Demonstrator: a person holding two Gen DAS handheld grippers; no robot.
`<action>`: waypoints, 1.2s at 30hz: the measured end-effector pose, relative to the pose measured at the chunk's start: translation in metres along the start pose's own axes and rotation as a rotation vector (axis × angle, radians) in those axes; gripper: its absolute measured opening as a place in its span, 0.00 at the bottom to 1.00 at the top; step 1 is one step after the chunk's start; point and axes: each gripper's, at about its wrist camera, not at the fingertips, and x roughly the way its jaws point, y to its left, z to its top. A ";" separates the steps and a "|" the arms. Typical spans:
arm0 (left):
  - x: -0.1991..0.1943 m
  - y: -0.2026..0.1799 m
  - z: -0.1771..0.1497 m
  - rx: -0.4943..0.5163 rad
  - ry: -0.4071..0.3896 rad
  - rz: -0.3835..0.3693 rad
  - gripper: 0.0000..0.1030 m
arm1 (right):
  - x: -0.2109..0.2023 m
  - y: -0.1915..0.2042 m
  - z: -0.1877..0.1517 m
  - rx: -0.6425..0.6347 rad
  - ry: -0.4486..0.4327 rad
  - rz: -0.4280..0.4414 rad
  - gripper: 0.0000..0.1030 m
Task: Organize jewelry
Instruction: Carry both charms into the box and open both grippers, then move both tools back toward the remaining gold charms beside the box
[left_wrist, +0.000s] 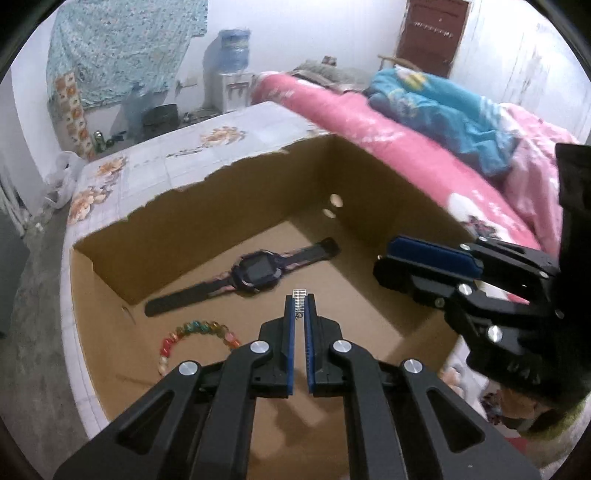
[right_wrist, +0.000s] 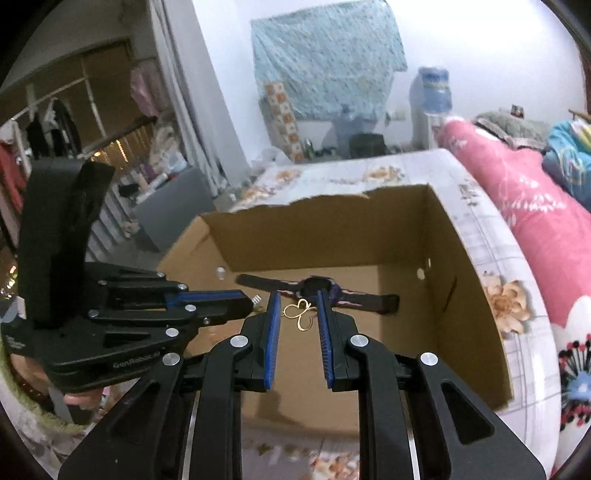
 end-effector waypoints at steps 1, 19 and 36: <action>0.002 0.001 0.000 -0.003 0.000 0.015 0.05 | 0.003 0.002 0.002 -0.002 0.009 -0.011 0.17; -0.031 0.018 -0.014 -0.110 -0.084 0.073 0.53 | -0.030 0.005 0.001 0.020 -0.075 -0.117 0.49; -0.128 0.013 -0.104 -0.165 -0.232 0.066 0.71 | -0.103 0.024 -0.038 0.054 -0.175 -0.168 0.83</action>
